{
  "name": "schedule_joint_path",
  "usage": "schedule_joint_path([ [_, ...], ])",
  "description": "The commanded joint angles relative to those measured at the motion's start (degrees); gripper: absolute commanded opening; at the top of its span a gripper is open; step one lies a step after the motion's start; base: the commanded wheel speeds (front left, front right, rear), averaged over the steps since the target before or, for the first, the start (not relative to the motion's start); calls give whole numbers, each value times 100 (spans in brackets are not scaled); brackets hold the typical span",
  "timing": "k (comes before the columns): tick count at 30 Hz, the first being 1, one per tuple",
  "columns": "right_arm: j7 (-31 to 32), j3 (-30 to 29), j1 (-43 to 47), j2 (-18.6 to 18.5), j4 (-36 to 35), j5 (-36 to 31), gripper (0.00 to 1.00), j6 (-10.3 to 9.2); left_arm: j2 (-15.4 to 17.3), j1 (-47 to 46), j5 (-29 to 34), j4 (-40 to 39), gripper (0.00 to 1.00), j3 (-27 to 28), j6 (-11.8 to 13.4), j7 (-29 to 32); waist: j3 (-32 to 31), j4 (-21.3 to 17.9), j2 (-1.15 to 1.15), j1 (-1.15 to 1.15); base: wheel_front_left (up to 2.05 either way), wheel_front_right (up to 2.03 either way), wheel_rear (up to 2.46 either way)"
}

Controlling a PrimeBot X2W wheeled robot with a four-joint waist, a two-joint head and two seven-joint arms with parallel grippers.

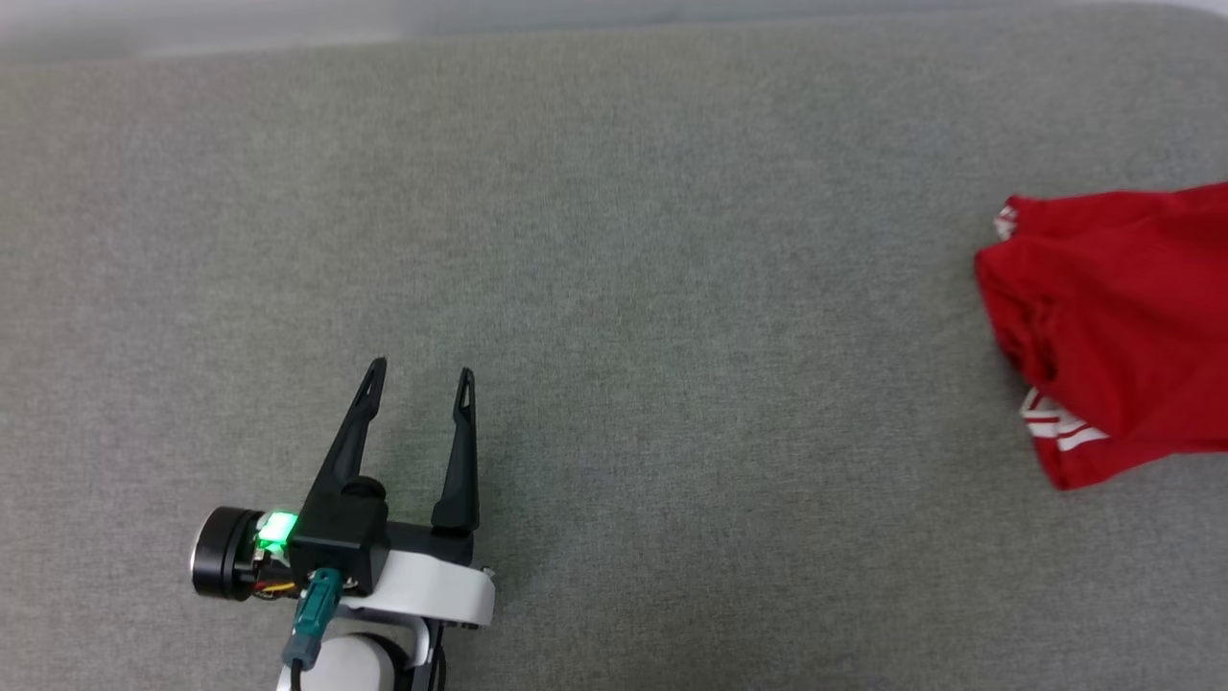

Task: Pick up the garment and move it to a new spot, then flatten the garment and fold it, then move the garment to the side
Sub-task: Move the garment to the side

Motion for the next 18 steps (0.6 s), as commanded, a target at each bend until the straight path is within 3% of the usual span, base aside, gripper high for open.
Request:
schedule_joint_path([
  [1, -27, -104, -213, -142, 168, -92, 0, -9, 12, -133, 43, -53, 100, -27, -23, -12, 362, 66, 0, -1, 0, 0, 0],
  [8, -41, -446, -615, -490, 936, -375, 0, -10, 29, -429, 85, -140, 100, -139, -68, -12, 709, 208, 0, -1, 0, 0, 0],
  [15, -192, -764, -875, -447, 1551, -877, 0, -10, 43, -578, 95, -198, 100, -203, -44, -12, 844, 299, 0, -1, 0, 0, 0],
  [16, -259, -804, -894, -395, 1619, -958, 12, -10, 43, -583, 92, -188, 100, -212, -37, -12, 828, 306, 0, -1, 0, 0, 0],
  [17, -279, -835, -893, -320, 1704, -996, 69, -9, 42, -569, 95, -175, 100, -224, -27, -12, 800, 311, 0, -1, 0, 0, 0],
  [18, -314, -863, -900, -243, 1774, -1045, 100, -9, 43, -545, 95, -153, 100, -235, -13, -12, 761, 314, 0, -1, 0, 0, 0],
])
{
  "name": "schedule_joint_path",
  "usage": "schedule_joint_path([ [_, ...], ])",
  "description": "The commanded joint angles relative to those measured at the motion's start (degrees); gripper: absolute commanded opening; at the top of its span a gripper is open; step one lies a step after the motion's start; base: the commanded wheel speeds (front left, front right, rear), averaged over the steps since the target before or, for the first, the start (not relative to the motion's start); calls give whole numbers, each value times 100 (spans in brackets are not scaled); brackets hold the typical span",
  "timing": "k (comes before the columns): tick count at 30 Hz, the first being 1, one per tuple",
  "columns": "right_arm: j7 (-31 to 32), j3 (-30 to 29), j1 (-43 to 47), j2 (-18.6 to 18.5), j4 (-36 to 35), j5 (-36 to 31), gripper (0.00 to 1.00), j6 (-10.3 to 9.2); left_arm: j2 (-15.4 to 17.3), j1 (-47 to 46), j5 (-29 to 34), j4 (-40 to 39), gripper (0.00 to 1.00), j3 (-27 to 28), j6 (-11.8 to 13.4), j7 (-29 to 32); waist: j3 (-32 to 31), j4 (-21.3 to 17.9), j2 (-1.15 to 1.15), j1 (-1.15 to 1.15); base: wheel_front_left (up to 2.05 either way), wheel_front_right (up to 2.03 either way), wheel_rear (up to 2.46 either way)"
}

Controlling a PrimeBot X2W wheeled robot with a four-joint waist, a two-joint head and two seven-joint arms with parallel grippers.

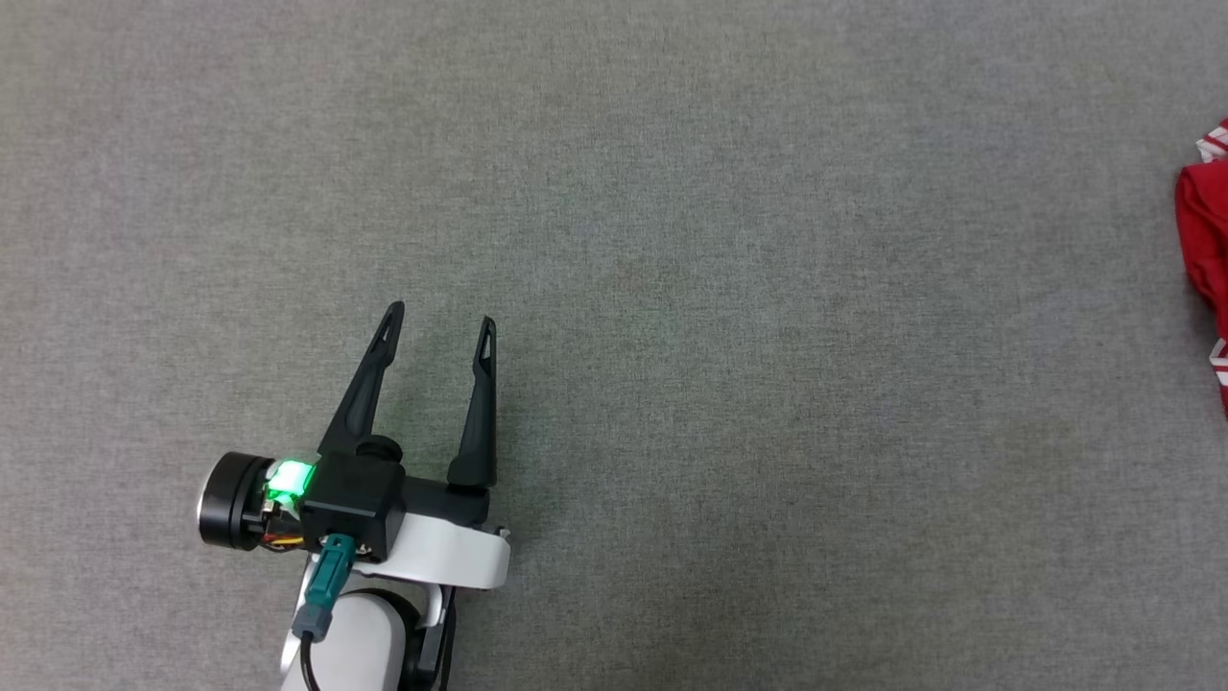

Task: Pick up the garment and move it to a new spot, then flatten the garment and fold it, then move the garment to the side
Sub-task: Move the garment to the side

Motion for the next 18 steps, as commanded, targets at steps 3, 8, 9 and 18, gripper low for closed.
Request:
schedule_joint_path([
  [3, -177, -137, -47, 188, 162, -156, 100, -9, 5, 61, -17, 62, 100, 0, 57, -12, -210, 9, 0, -1, 0, 0, 0],
  [8, -804, -548, 148, 478, 260, -443, 100, -9, -1, 287, -82, 140, 100, -4, 99, -12, -684, 29, 0, -1, 0, 0, 0],
  [9, -970, -612, 222, 526, 203, -513, 100, -9, 6, 345, -97, 170, 100, -3, 92, -12, -796, 39, 0, -1, 0, 0, 0],
  [18, -2148, -975, 838, 1497, -763, -1027, 100, -9, 94, 888, -182, 304, 100, 80, 118, -12, -1654, 105, 0, -1, 0, 0, 0],
])
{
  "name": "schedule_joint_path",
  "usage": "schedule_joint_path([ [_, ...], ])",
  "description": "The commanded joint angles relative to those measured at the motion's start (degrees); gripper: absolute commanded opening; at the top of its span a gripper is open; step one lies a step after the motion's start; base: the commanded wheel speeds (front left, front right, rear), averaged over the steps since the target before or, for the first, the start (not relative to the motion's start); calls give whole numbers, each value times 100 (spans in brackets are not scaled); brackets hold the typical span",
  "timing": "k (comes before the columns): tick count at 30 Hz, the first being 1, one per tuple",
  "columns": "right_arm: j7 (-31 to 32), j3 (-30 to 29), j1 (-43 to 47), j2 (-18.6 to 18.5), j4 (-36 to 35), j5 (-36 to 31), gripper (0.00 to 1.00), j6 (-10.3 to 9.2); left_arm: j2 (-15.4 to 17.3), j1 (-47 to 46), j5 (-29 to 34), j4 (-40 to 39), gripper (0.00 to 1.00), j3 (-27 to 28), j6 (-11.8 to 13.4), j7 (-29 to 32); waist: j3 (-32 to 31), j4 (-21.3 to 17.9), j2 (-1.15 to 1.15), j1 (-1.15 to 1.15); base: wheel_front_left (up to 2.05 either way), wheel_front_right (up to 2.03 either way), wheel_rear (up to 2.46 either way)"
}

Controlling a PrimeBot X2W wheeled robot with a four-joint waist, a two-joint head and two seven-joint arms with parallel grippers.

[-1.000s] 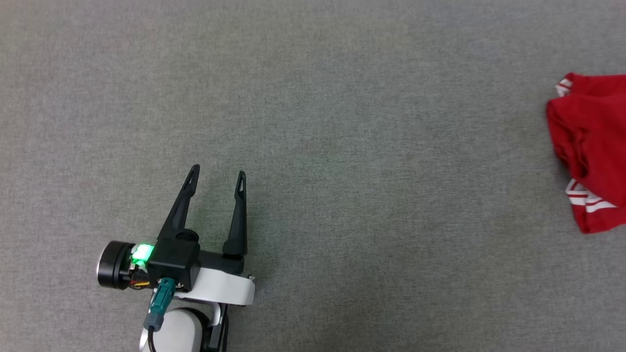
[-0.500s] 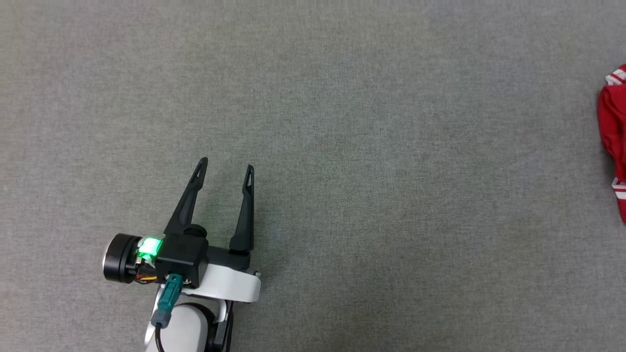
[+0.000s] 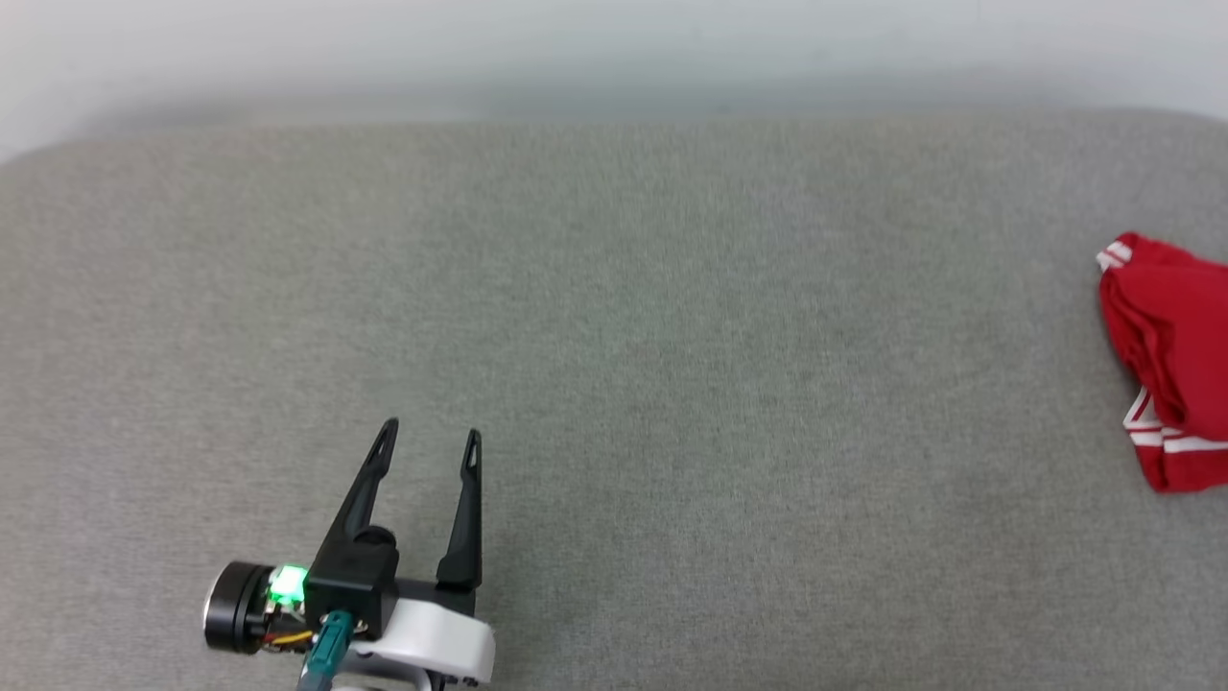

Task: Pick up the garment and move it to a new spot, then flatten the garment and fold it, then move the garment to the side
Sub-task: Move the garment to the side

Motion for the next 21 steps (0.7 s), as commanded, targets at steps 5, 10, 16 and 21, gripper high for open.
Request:
schedule_joint_path([
  [5, -498, -29, 478, 671, -815, -310, 100, -9, 42, 270, -73, 62, 100, 92, 45, -12, -521, 169, 0, 1, 0, 0, 0],
  [10, -1004, -25, 968, 1414, -1409, -548, 100, -9, 21, 480, -94, 93, 100, 119, 61, -12, -807, 339, 0, 1, 0, 0, 0],
  [16, -1277, 113, 1577, 2206, -1990, -792, 100, -9, 42, 624, -130, 143, 100, 196, 46, -12, -1025, 511, 0, 1, 0, 0, 0],
  [21, -1322, 320, 1972, 2587, -2196, -884, 100, -9, 33, 701, -139, 172, 100, 219, 55, -12, -1145, 575, 0, 1, 0, 0, 0],
])
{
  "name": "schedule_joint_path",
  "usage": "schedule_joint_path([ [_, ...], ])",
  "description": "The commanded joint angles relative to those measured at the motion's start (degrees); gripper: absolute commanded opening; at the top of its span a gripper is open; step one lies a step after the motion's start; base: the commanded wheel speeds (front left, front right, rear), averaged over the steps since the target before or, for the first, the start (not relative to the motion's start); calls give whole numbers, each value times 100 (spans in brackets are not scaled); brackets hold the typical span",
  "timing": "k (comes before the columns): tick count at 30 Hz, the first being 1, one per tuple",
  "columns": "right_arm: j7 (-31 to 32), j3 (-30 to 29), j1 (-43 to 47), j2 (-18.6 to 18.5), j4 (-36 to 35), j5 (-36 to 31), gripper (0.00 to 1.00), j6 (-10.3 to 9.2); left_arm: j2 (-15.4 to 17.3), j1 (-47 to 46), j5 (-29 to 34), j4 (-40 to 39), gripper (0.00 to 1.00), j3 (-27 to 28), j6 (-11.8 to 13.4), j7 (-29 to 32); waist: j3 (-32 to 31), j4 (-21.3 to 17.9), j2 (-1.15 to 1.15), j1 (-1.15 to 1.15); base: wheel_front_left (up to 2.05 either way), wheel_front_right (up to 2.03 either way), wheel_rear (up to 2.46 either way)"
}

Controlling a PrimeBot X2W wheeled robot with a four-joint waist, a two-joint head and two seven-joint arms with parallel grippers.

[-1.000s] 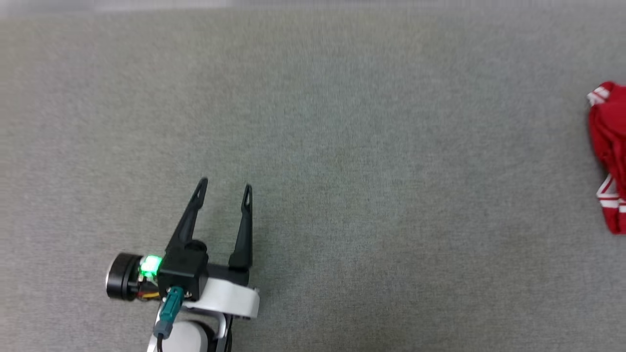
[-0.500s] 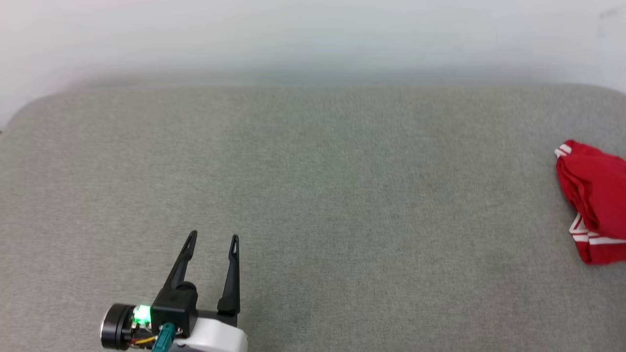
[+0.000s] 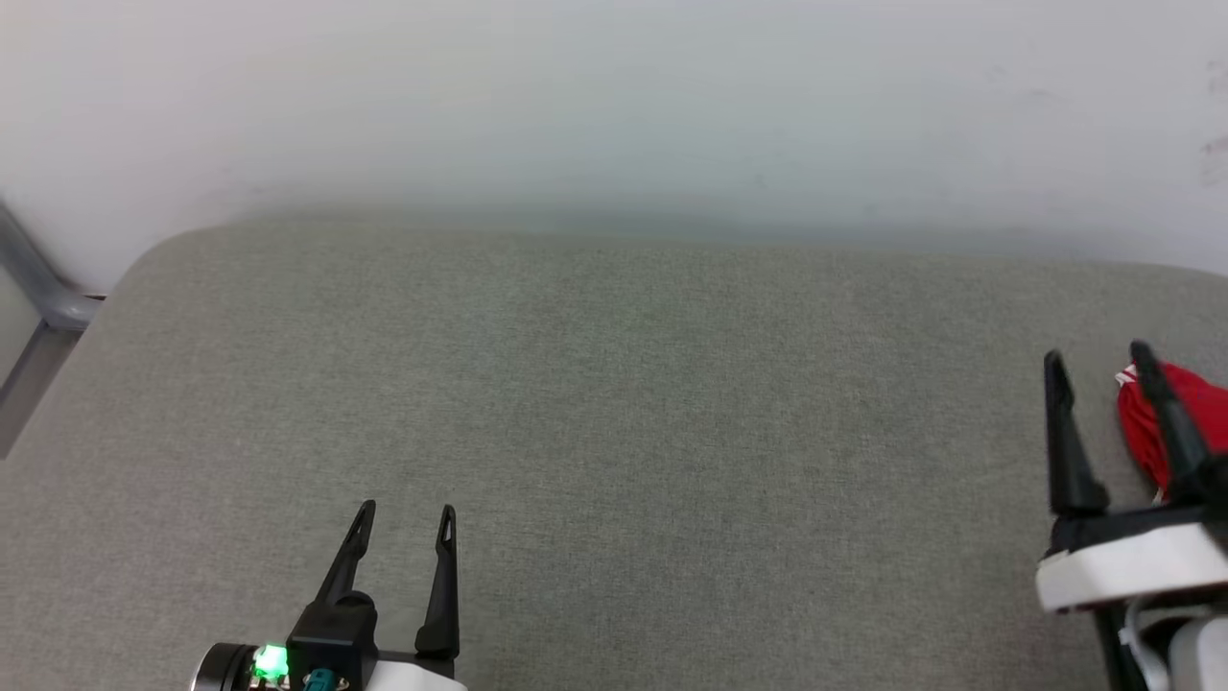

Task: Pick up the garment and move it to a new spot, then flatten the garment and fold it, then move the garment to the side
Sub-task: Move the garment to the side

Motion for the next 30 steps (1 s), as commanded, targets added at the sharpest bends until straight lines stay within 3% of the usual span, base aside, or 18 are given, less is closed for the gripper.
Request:
schedule_joint_path([
  [1, -34, -2, 85, 46, -29, -9, 100, -9, 19, 68, -8, 6, 100, 28, -5, -12, -33, 28, 0, 1, 0, 0, 0],
  [14, -155, 94, 1058, 502, 96, 235, 100, -8, 10, 178, -15, 12, 100, 91, -39, -12, -158, -27, 0, 1, 0, 0, 0],
  [30, -180, -10, 1848, 658, -434, 53, 100, -8, 12, 306, -42, 37, 100, 176, -138, -12, -328, -104, 0, 1, 0, 0, 0],
])
